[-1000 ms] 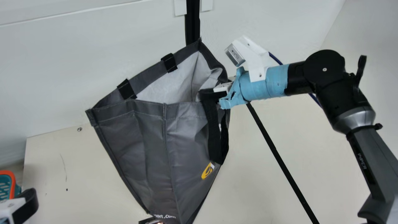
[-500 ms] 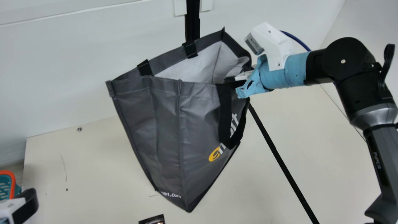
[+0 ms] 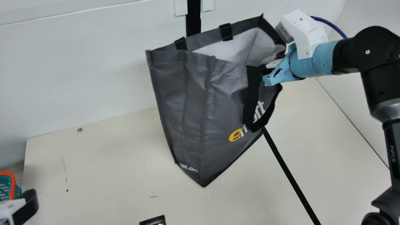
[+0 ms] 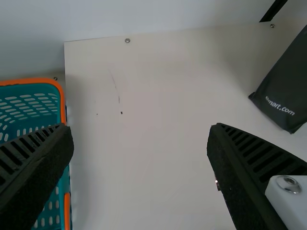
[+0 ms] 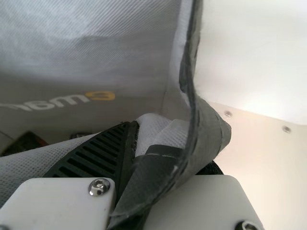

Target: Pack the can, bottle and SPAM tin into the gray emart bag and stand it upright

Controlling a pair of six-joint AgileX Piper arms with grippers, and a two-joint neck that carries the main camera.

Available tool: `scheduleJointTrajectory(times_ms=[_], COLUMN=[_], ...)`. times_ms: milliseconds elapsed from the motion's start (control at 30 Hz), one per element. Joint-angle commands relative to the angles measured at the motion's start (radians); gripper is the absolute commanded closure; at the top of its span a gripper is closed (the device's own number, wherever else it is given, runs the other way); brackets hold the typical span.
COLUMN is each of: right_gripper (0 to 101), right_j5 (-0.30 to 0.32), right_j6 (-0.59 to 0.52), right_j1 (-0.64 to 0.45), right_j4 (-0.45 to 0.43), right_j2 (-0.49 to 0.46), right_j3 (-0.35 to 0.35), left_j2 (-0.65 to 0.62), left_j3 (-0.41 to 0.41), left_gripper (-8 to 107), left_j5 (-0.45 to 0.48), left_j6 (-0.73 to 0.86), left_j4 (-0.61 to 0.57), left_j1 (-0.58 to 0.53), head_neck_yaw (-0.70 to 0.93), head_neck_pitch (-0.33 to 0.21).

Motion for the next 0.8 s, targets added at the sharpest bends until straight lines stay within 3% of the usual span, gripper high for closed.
scheduleJointTrajectory(times_ms=[0, 767], right_gripper=[101, 101], right_j5=[0.005, 0.055], right_j6=[-0.004, -0.069], right_j1=[-0.021, -0.256], right_j4=[-0.02, -0.206], right_j2=[0.005, 0.092], right_j3=[-0.01, -0.202], left_j2=[0.0, 0.0], left_j3=[0.0, 0.0], left_gripper=[9, 9], left_j5=[0.0, 0.0], left_j6=[0.0, 0.0], left_j4=[0.0, 0.0], left_j1=[0.0, 0.0], head_neck_yaw=[-0.002, -0.002], head_neck_pitch=[-0.023, -0.023])
